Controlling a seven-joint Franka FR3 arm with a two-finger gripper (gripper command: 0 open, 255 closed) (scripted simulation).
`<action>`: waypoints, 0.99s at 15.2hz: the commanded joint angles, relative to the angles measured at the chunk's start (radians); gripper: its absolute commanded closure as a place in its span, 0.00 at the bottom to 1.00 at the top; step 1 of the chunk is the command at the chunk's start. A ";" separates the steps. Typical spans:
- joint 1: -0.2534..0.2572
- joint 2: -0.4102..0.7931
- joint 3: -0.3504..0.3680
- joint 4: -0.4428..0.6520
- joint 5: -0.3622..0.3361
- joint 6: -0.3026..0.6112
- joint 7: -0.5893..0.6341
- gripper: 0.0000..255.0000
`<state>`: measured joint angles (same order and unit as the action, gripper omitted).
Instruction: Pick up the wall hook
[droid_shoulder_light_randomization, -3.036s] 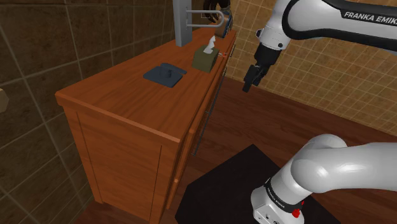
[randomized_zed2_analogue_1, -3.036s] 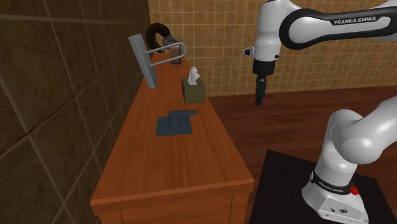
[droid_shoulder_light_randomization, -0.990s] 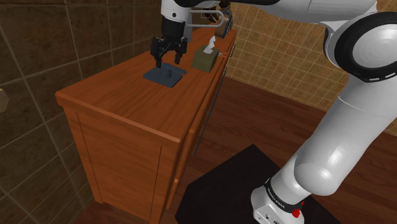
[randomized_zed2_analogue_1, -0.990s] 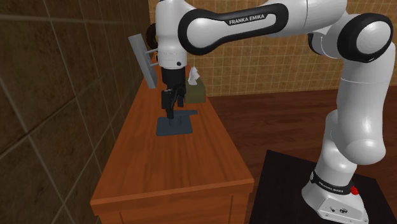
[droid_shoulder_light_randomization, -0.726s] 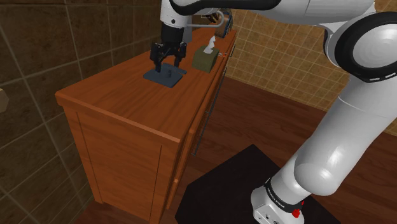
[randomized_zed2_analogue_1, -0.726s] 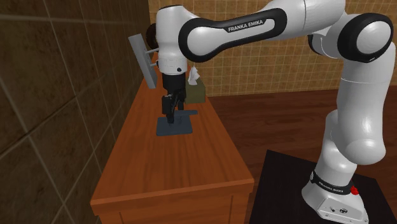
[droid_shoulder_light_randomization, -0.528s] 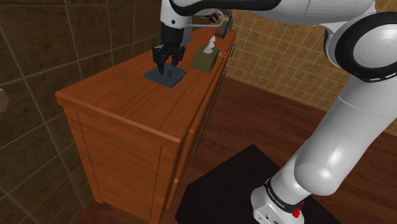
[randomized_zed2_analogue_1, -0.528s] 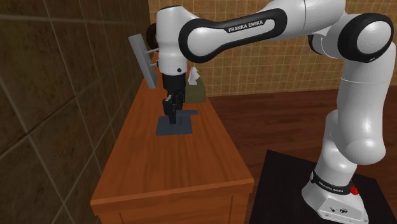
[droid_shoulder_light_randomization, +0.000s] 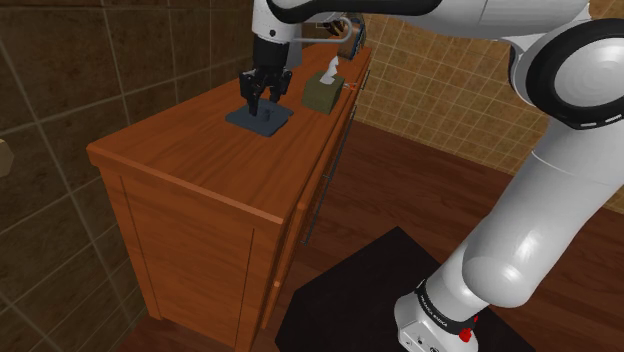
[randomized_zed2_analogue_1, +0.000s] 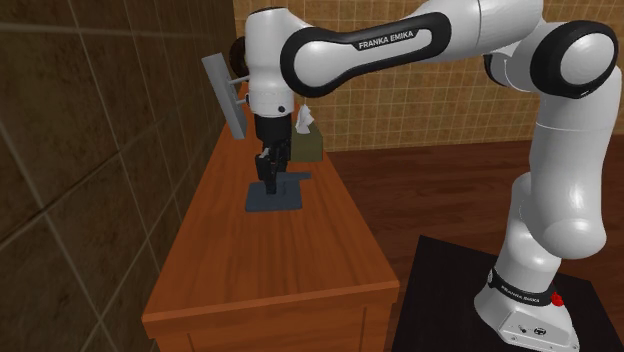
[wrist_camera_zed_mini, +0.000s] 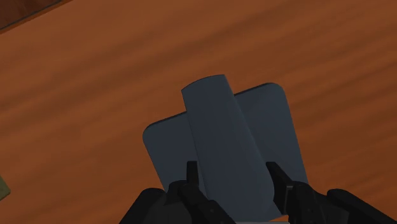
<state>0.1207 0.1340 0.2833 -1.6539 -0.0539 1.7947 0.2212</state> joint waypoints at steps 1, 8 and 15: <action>0.000 -0.001 0.000 0.019 0.000 -0.020 0.000 1.00; 0.004 0.008 0.002 0.125 -0.002 -0.118 0.000 1.00; 0.009 0.028 0.004 0.233 -0.007 -0.208 0.001 1.00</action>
<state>0.1281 0.1584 0.2865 -1.4345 -0.0600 1.5982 0.2207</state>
